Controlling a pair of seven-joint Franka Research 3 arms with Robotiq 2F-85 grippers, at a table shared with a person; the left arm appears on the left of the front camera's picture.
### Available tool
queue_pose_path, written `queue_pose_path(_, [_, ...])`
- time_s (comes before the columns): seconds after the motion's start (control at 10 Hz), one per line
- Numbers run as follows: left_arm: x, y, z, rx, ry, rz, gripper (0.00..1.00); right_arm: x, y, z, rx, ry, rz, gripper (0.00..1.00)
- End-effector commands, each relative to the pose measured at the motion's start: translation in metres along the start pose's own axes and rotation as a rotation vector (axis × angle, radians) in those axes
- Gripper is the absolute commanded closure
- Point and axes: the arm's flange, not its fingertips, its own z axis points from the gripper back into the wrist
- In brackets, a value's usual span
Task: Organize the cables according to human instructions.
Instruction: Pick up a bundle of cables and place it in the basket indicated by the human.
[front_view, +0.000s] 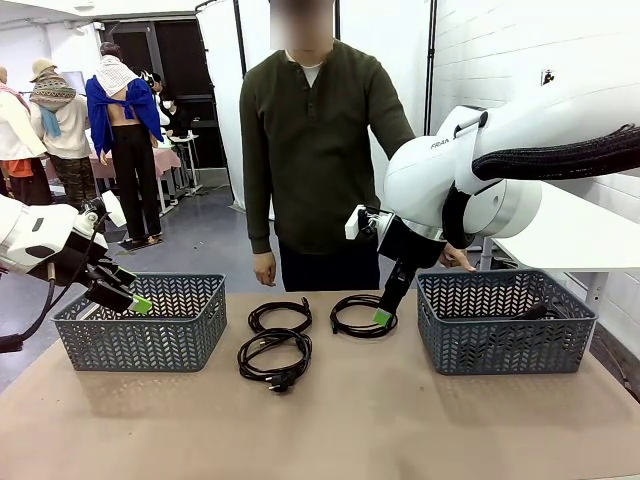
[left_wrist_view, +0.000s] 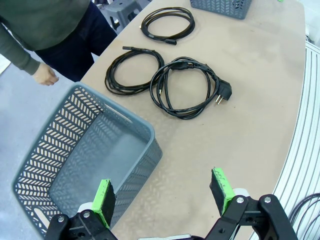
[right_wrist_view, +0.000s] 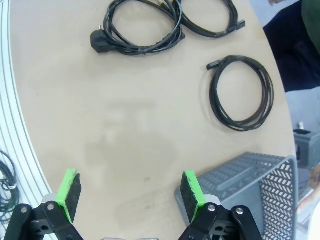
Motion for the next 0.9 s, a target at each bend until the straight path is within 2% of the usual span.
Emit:
queue_pose_path(0.0, [-0.0023,0.003,-0.0014,-0.006,-0.005,-0.003,0.0,-0.0011,-0.0005,0.0002,-0.001,0.004,0.004,0.0])
queue_pose_path(0.8, [-0.0023,0.003,-0.0014,-0.006,-0.005,-0.003,0.0,0.0,0.0,0.0,0.0,0.0,0.0,0.0])
